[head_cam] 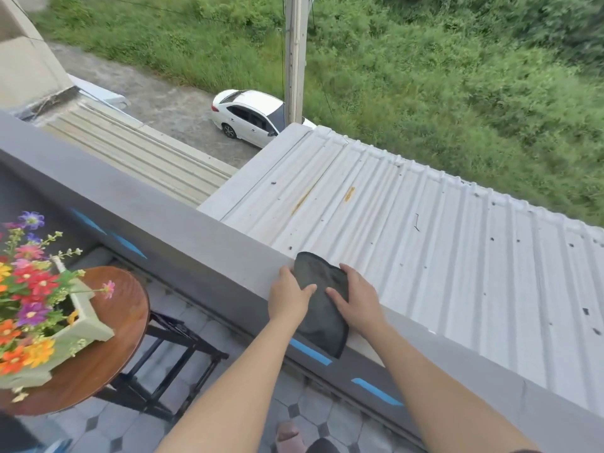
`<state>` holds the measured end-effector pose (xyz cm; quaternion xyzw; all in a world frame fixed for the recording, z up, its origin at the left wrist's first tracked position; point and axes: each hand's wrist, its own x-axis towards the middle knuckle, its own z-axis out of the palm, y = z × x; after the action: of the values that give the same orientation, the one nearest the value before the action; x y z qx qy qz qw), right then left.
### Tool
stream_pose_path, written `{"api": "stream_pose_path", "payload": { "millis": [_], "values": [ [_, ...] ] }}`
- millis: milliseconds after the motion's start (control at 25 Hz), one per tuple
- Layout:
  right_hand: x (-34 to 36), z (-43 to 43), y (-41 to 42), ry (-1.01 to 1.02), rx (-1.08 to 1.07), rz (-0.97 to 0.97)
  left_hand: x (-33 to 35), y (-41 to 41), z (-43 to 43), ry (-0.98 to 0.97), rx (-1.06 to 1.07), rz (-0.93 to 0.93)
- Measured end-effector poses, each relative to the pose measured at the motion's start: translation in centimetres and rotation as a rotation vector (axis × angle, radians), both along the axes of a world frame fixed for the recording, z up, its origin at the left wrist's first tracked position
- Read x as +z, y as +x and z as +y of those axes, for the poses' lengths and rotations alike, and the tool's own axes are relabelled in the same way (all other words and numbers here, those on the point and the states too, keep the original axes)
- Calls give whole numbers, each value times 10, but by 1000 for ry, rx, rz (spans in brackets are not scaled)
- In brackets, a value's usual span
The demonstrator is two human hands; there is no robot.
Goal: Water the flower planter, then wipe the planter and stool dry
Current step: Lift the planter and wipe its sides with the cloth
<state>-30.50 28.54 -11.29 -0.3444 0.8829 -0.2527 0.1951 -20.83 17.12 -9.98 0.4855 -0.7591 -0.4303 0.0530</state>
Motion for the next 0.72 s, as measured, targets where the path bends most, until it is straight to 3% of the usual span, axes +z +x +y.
{"api": "stream_pose_path", "payload": {
  "millis": [240, 400, 720],
  "values": [
    [27, -26, 30, -271, -2, -29, 16, 45, -15, -12, -6, 329],
    [40, -64, 75, -348, 115, -103, 26, 111, -45, 42, 103, 359],
    [12, -141, 237, -247, 512, -220, 13, 315, -60, -25, 567, 351]
  ]
}}
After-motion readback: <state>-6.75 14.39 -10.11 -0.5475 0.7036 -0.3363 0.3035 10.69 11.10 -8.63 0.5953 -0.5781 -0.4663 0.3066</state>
